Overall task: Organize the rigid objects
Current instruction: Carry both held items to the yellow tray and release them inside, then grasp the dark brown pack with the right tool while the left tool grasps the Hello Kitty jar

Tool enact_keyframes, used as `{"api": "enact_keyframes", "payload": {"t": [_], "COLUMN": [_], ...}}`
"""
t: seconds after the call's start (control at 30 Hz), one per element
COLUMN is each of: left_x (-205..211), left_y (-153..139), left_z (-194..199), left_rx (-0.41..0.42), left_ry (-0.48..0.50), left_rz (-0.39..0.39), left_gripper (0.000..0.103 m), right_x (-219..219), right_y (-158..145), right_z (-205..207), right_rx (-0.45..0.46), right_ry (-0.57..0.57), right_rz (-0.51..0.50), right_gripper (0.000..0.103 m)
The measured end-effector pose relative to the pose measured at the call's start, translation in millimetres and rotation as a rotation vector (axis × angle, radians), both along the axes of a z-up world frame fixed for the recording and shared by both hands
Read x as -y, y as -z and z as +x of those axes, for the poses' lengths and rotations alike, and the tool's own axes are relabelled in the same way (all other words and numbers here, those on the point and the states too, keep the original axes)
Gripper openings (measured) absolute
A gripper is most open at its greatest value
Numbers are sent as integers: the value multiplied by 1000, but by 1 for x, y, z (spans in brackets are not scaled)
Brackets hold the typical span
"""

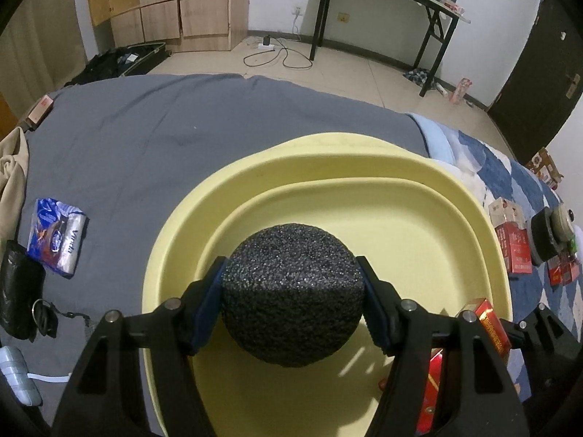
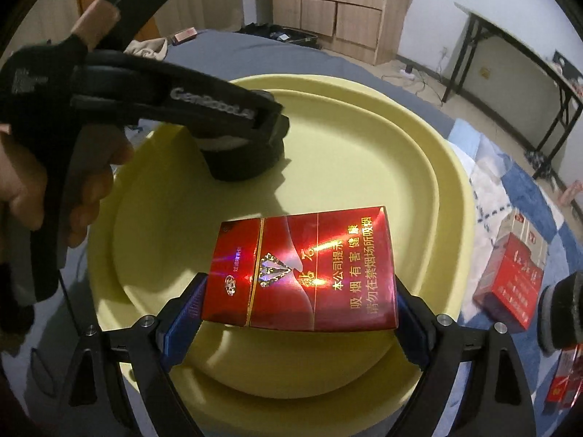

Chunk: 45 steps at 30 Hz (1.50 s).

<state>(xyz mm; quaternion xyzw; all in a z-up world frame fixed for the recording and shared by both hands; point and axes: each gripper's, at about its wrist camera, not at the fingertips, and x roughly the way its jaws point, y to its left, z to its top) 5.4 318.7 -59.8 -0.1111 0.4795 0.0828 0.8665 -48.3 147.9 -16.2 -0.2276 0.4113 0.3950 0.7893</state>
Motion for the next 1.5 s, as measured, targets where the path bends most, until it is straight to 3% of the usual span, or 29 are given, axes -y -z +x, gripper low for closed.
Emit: {"api": "enact_keyframes", "payload": {"t": [0.1, 0.17, 0.2, 0.23, 0.33, 0.5, 0.67, 0.77, 0.87, 0.97, 1.23, 1.33, 1.5], "left_x": [2, 4, 6, 9, 23, 78, 164, 215, 258, 287, 306, 305, 316], "left_y": [-5, -21, -33, -46, -84, -142, -174, -165, -142, -110, -64, -63, -55], "left_z": [-2, -8, -13, -17, -20, -11, 11, 26, 34, 52, 79, 87, 98], "left_rx": [-18, 24, 55, 84, 129, 165, 196, 166, 152, 87, 51, 84, 83], "left_ry": [-3, 3, 0, -1, 23, 134, 281, 337, 401, 443, 454, 433, 446], "left_rz": [-20, -62, -63, -56, -33, 22, -16, -15, 26, 115, 214, 187, 214], "left_gripper": [71, 83, 97, 103, 103, 103, 103, 103, 103, 103, 103, 103, 103], "right_x": [-2, 2, 7, 11, 34, 128, 275, 359, 412, 436, 423, 416, 397], "right_y": [-2, -7, -14, -19, -45, -90, -107, -107, -98, -80, -8, -1, 7], "right_z": [0, 3, 1, 1, -4, 4, 29, 44, 59, 80, 152, 167, 188], "right_rx": [-2, -28, -22, -14, -6, -43, -50, -21, -41, -89, -160, -168, -139], "right_ry": [-12, 0, 10, 20, 80, 236, 486, 633, 730, 799, 805, 802, 788], "right_rz": [-23, 7, 31, 50, 112, 257, 298, 271, 275, 307, 310, 306, 234], "right_gripper": [97, 103, 103, 103, 103, 103, 103, 103, 103, 103, 103, 103, 103]}}
